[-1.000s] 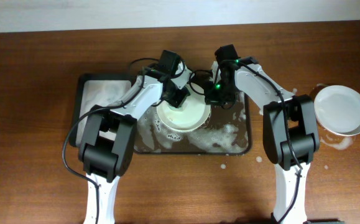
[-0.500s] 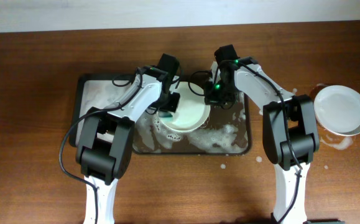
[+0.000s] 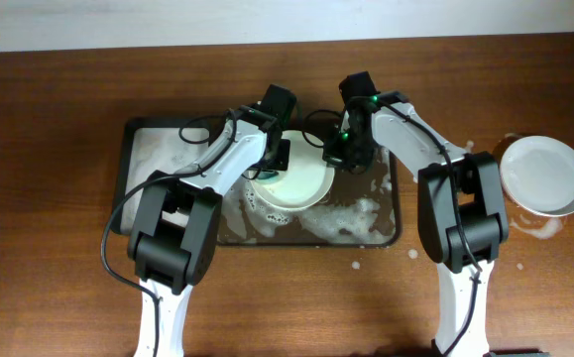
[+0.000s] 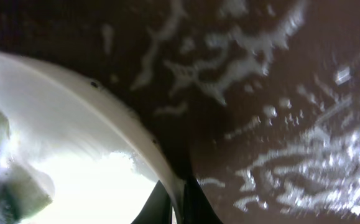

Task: Clean dirty plates on tray and stack at the side
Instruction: 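Scrub the cream plate with the sponge while the right gripper holds it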

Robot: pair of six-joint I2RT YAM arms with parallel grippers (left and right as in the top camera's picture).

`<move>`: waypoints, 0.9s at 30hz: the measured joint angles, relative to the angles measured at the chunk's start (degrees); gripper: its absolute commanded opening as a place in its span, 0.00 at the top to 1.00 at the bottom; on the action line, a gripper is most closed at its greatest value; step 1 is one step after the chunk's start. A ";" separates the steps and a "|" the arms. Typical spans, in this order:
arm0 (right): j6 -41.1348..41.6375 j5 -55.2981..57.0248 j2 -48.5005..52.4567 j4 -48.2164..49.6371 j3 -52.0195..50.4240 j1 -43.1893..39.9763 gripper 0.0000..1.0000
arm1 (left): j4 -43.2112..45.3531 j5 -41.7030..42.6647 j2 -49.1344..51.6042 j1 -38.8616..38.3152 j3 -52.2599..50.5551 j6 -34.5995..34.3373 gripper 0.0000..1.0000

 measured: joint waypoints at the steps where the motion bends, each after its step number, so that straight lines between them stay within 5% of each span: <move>1: 2.99 -0.17 -0.52 0.33 -0.96 0.20 0.96 | -0.26 -0.63 0.00 -0.04 0.00 -0.61 1.00; 7: 7.78 -1.66 -1.84 2.82 -3.72 0.63 0.96 | -15.06 -1.38 1.49 -0.04 4.26 -1.33 1.00; 12: 8.17 -1.97 -1.84 2.99 -3.89 0.63 0.96 | -19.06 10.84 1.77 1.11 4.55 7.76 1.00; 27: 9.70 -1.51 -1.81 4.09 -3.98 0.28 0.96 | 0.28 1.25 1.40 0.98 3.15 8.28 1.00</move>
